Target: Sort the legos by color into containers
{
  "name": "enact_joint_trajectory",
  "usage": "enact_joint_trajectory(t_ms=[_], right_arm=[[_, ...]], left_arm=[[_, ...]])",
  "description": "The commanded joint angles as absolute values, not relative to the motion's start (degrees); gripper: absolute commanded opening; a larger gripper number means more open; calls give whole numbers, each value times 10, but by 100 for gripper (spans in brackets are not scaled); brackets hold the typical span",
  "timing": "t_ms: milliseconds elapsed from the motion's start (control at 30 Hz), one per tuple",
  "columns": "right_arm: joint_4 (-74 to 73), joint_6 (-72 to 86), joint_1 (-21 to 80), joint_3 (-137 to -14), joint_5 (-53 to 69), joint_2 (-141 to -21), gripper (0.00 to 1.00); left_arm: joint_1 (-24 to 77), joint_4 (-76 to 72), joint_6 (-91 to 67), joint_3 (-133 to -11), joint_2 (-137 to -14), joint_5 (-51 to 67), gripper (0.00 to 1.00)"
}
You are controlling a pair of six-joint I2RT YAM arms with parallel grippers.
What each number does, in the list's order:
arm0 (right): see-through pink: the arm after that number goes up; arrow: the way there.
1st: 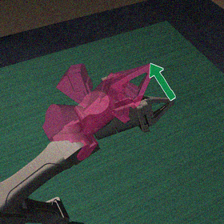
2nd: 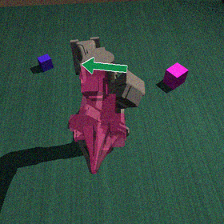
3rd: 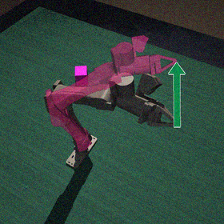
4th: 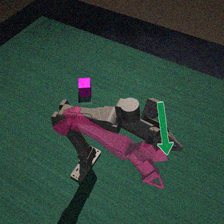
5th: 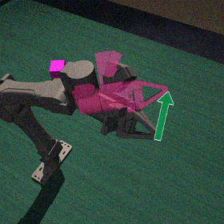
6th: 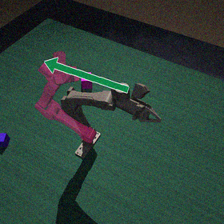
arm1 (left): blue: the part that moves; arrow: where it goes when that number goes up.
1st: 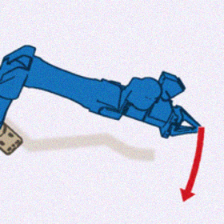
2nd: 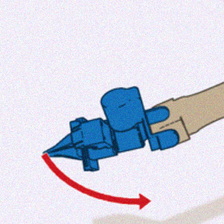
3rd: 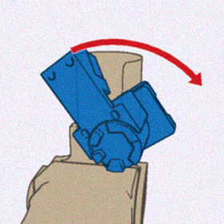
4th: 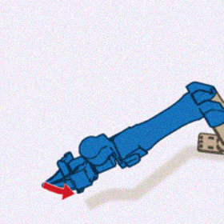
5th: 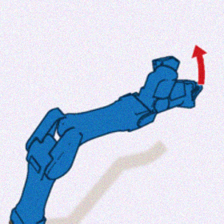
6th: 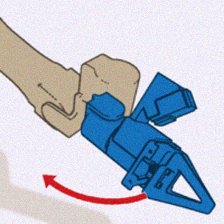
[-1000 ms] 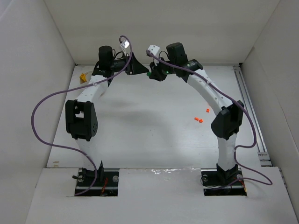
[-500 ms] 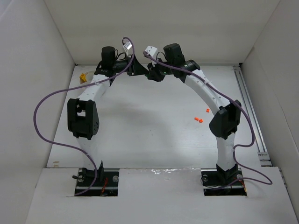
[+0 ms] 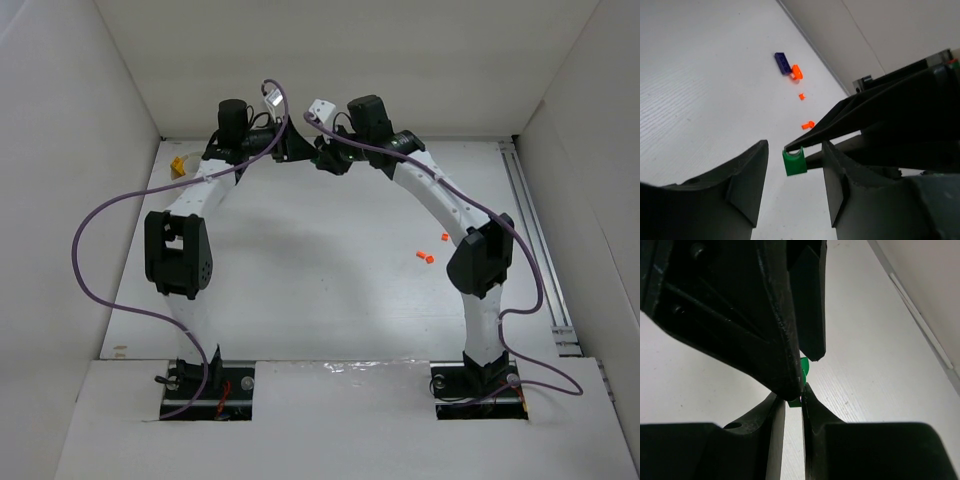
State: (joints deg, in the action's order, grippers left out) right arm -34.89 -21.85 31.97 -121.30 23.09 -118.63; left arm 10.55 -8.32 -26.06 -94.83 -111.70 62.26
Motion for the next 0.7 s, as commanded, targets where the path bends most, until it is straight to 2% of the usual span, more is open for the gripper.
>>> enact_joint_trajectory(t_ms=[0, 167, 533, 633, 667], right_arm=[[-296, -216, 324, -1216, 210, -1168, 4], [-291, -211, 324, -1216, 205, -1168, 4], [-286, -211, 330, -1210, 192, -1168, 5], [-286, -211, 330, -1205, 192, -1163, 29], [-286, -211, 330, -1195, 198, -1153, 43]], left_arm=[[107, -81, -250, -969, -1108, 620, 46], [107, -75, -243, -969, -1103, 613, 46], [107, -59, -233, -969, -1103, 603, 17], [107, -59, -222, -969, -1103, 603, 11], [107, -52, -221, -969, -1098, 592, 9]])
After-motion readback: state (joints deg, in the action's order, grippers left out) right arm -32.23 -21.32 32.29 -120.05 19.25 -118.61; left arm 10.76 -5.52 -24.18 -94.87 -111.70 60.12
